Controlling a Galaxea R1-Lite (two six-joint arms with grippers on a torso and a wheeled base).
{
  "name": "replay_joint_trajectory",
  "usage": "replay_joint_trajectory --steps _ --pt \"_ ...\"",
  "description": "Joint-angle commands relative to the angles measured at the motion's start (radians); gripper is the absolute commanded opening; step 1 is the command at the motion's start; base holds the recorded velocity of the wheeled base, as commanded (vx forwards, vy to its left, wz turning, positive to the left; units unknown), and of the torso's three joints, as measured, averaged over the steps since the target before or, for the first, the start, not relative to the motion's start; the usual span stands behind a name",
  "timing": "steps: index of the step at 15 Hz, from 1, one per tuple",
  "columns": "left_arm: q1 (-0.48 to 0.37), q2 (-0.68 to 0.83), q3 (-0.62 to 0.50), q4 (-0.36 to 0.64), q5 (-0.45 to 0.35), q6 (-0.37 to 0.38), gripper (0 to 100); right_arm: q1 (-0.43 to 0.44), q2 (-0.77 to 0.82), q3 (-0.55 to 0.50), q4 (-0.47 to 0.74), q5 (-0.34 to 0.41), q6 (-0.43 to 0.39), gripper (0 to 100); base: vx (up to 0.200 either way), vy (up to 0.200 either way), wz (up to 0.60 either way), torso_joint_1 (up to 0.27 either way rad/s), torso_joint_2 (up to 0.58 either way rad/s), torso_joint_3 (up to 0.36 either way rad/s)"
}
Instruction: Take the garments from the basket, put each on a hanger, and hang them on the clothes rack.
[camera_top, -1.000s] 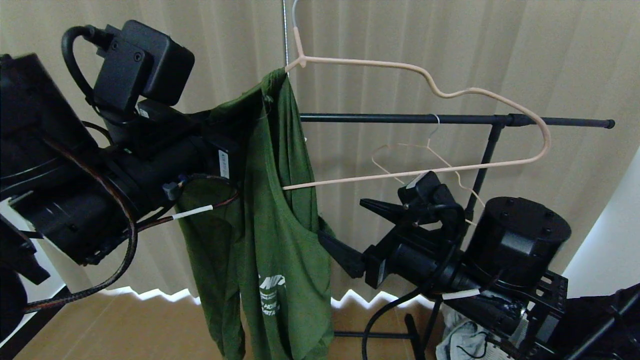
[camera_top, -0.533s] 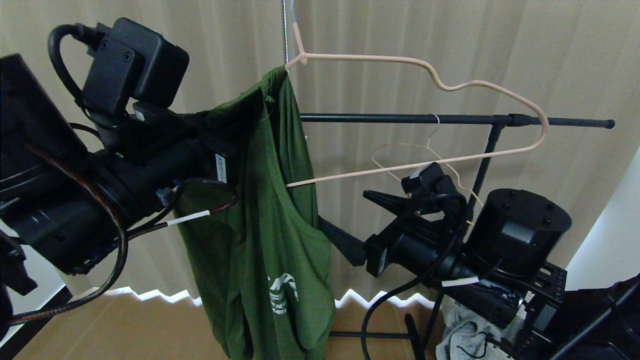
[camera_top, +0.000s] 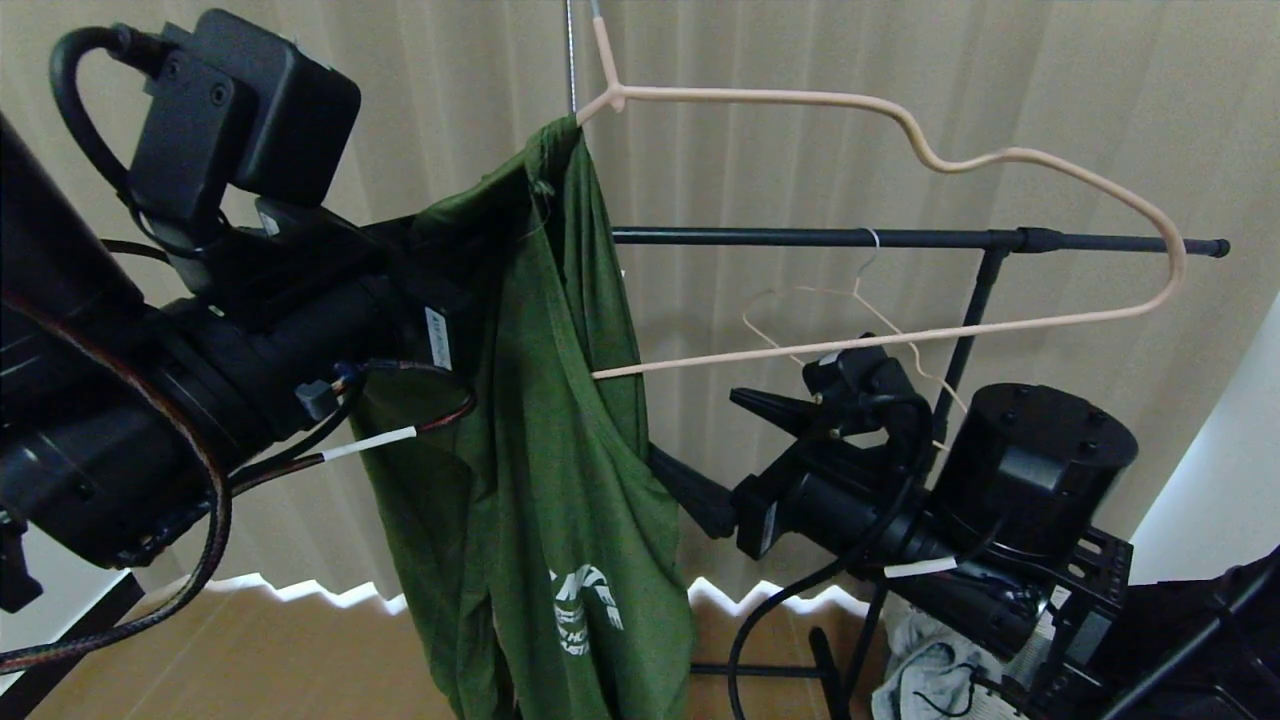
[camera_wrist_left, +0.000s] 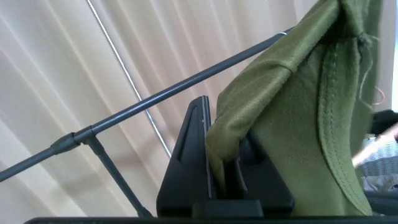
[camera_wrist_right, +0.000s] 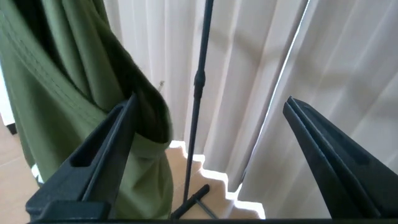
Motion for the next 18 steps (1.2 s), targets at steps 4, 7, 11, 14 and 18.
replay_joint_trajectory --steps 4,7,11,14,18 --pt "-0.002 -0.005 -0.001 -0.001 0.0 -0.001 0 0.052 0.004 0.098 0.013 0.001 -0.003 100 0.0 0.0 0.0 0.0 0.0 0.0" --pt "-0.002 -0.006 -0.001 -0.003 -0.002 -0.001 0 0.052 -0.01 0.145 0.078 0.001 -0.003 100 0.0 0.0 0.0 0.0 0.0 0.0" --pt "0.0 -0.005 0.001 -0.003 -0.002 0.001 0 0.052 -0.042 0.191 0.108 -0.001 -0.006 100 0.0 0.0 0.0 0.0 0.0 0.0" --pt "0.0 -0.005 0.002 -0.003 -0.002 0.002 0 0.052 -0.045 0.211 0.107 -0.002 -0.008 0 0.0 0.0 0.0 0.0 0.0 0.0" --pt "0.06 -0.031 0.067 -0.007 -0.002 0.127 0 0.009 -0.133 0.26 0.108 -0.005 -0.015 0 0.0 0.0 0.0 0.0 0.0 0.0"
